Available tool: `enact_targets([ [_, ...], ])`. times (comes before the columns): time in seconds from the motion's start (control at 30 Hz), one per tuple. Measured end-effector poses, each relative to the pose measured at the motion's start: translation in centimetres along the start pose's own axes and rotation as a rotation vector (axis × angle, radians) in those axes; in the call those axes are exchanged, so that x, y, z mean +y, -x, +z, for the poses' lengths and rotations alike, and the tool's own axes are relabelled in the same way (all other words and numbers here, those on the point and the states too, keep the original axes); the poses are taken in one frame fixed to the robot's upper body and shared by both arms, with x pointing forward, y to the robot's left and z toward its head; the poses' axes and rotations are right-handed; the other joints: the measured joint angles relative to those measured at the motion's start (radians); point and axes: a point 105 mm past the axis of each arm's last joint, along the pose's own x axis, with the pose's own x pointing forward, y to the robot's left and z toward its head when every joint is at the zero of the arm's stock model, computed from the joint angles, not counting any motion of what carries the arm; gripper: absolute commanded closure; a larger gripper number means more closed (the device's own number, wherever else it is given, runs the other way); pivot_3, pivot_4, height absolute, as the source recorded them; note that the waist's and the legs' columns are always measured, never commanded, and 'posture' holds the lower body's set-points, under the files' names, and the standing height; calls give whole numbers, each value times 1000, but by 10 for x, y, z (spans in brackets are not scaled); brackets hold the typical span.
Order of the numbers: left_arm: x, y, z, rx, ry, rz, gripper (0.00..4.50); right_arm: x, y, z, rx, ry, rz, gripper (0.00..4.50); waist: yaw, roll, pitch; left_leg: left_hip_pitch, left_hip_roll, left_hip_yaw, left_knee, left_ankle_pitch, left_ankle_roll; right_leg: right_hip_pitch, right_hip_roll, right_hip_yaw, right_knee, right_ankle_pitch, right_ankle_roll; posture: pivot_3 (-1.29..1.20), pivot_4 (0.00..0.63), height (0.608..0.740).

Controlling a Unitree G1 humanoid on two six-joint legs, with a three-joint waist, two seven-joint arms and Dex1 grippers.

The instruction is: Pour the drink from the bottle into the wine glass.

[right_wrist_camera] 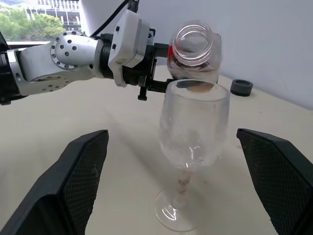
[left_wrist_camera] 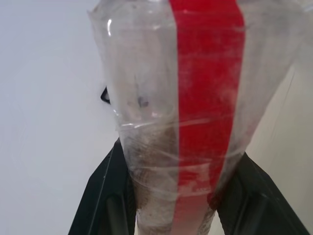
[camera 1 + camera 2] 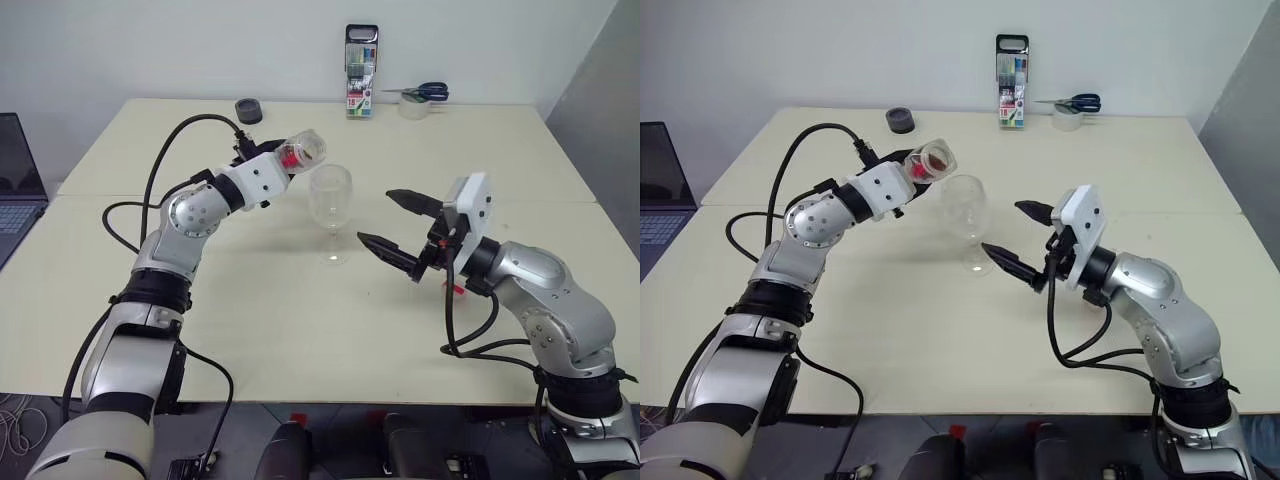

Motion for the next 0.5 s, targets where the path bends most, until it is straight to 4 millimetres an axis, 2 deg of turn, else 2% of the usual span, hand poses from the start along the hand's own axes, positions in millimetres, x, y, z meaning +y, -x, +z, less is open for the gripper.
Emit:
enact_targets([
  [0.27,6,-1,-2,-17,-146,7,2815,-6,-1,7,8,39,4,0,-2,0,0,0,0,0,0,0,0,0,0,0,1,0,0,0,150,740],
  [0.5,13,-7,4,-30,-273,14,2816,-10,-1,5,21,41,-12,0,-1,0,0,0,0,0,0,0,0,0,0,0,1,0,0,0,150,740],
])
